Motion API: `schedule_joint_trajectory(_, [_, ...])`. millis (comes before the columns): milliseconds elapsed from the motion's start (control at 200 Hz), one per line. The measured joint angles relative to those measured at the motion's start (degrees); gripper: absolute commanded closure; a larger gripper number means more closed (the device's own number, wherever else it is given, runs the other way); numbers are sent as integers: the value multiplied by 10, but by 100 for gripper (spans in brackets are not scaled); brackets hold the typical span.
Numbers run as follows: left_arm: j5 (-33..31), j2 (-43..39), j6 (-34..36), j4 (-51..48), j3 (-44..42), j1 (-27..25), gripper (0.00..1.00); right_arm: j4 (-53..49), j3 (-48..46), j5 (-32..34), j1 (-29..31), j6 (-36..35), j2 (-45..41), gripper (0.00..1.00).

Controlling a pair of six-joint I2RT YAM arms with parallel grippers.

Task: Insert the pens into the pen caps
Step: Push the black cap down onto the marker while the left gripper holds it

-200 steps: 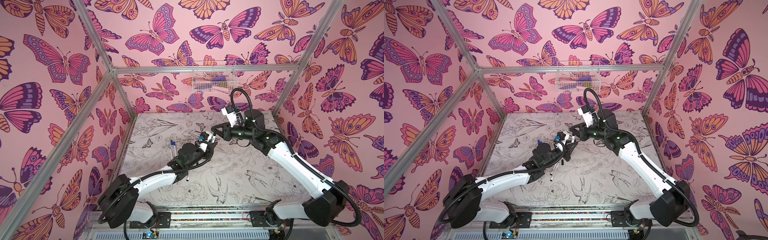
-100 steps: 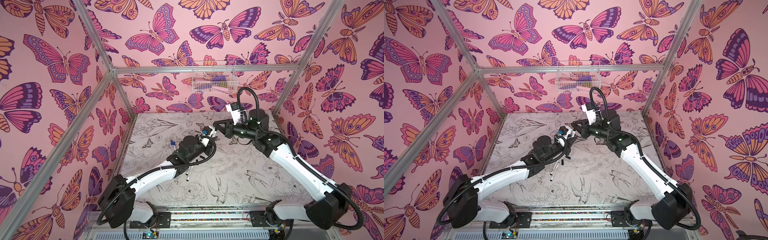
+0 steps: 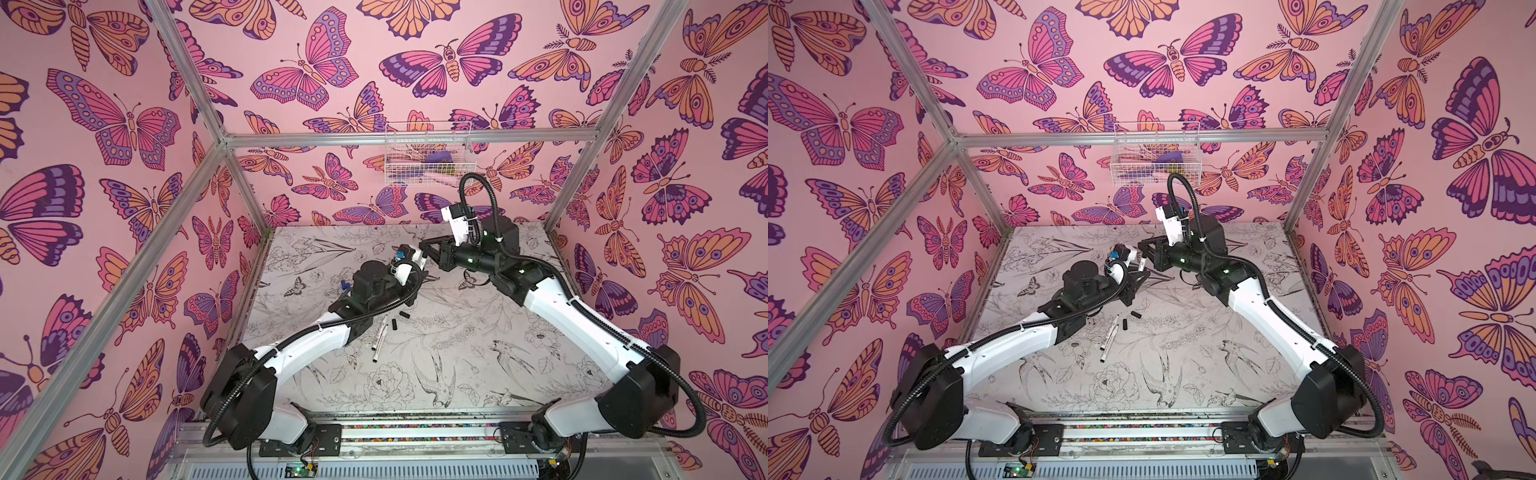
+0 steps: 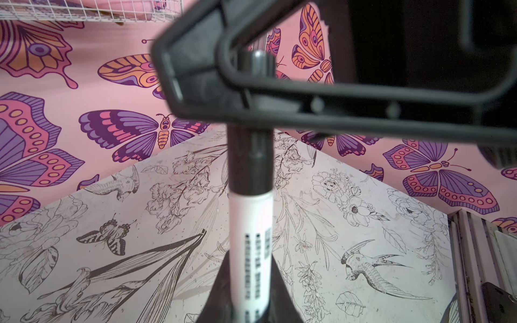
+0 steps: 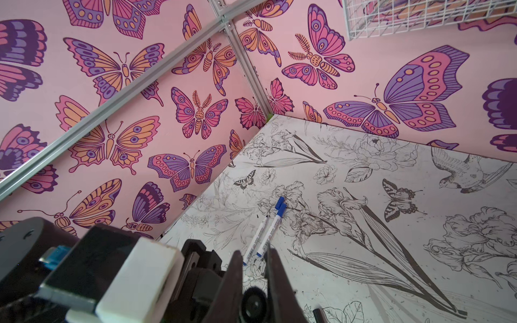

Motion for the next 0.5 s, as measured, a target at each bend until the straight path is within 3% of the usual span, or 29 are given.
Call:
schedule_joint_trajectory(275, [-21,20,27,-160,27,2,100,-91,16,-8,1,-23,55,100])
schedule_joint_trajectory(501, [-19,51,39,-232,54,2,100,-136,21,-5,2,-35,81,100])
